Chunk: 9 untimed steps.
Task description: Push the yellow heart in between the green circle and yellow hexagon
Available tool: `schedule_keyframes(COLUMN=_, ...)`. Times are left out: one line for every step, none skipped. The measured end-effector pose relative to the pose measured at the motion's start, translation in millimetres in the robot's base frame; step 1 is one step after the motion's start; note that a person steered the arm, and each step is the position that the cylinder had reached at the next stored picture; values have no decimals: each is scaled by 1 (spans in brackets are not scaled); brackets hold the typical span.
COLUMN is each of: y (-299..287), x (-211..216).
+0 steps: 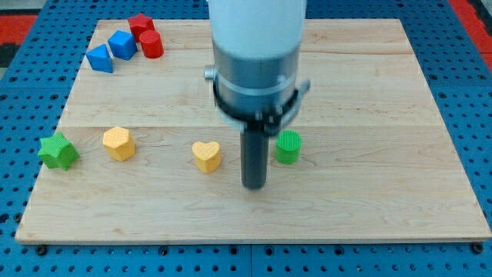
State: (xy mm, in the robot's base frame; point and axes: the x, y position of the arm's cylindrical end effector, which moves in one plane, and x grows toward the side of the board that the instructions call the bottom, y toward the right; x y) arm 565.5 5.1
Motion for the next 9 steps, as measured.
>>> schedule_keyframes(y=-74, x=-21)
schedule_keyframes(y=-79, x=-61)
schedule_keyframes(y=-79, x=-57)
schedule_keyframes(y=-92, x=-14)
schedule_keyframes(y=-119, x=-26)
schedule_keyframes(y=-119, x=-100)
schedule_keyframes(y=-120, x=-130)
schedule_keyframes(y=-123, x=-132)
schedule_keyframes(y=-129, x=-132)
